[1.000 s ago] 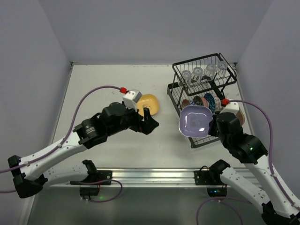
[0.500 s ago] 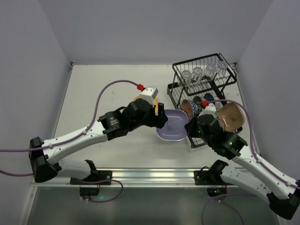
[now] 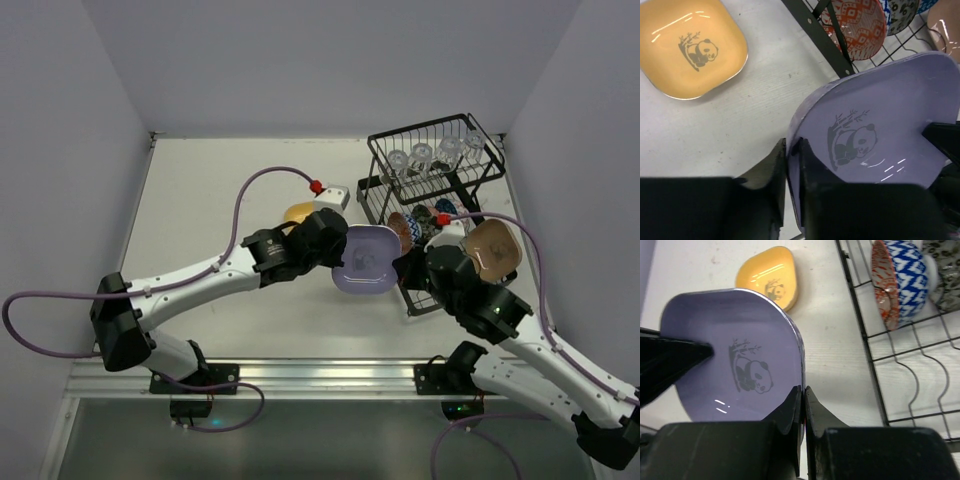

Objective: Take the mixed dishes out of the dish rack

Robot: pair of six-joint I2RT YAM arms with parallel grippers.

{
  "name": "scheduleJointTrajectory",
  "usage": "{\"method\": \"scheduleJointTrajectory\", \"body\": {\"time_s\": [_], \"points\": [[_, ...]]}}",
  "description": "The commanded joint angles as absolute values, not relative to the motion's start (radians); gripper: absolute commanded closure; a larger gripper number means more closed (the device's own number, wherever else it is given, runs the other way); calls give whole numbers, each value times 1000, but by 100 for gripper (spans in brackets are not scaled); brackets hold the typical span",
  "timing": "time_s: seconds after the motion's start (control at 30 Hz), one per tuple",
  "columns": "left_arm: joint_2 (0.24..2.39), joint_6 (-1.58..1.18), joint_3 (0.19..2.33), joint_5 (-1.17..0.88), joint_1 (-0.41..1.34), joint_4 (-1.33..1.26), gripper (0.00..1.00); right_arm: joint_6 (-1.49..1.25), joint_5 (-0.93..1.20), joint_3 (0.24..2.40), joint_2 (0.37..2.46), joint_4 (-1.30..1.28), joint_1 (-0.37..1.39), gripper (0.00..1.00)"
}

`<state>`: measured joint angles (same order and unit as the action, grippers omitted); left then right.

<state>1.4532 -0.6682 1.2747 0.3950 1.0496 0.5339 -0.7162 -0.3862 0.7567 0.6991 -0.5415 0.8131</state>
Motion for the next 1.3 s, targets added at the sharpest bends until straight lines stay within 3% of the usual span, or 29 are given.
{"method": "scheduleJointTrajectory", "body": {"time_s": [0.0,0.1,0.13,0.17,0.2,0.23,0.27,0.53,0.7,1.0,1.27], "points": [[1462,-664,1333,446,1057,555,99,-718,-439,756,677,-456,821,100],[1457,-666,1336,477,1058,563,100,-703,-459,761,678,-459,819,100],[1456,-669,1338,492,1057,569,100,-695,-466,764,680,-462,821,92],[1456,-676,1339,506,1057,584,100,-687,-475,767,678,-465,819,56],[1453,-678,1342,534,1052,591,100,-675,-506,772,672,-483,821,36],[1453,-680,1344,541,1046,598,100,-666,-524,782,667,-497,819,4],[1453,-683,1342,540,1034,603,100,-651,-541,787,660,-515,821,1],[1399,-678,1164,280,685,402,100,-588,-753,874,499,-730,821,1],[1552,-678,1225,120,507,365,100,-557,-775,881,372,-759,819,1],[1794,-649,1445,34,416,428,100,-584,-788,864,330,-837,821,1],[1850,-663,1456,31,413,417,94,-571,-818,865,311,-851,819,1]]}}
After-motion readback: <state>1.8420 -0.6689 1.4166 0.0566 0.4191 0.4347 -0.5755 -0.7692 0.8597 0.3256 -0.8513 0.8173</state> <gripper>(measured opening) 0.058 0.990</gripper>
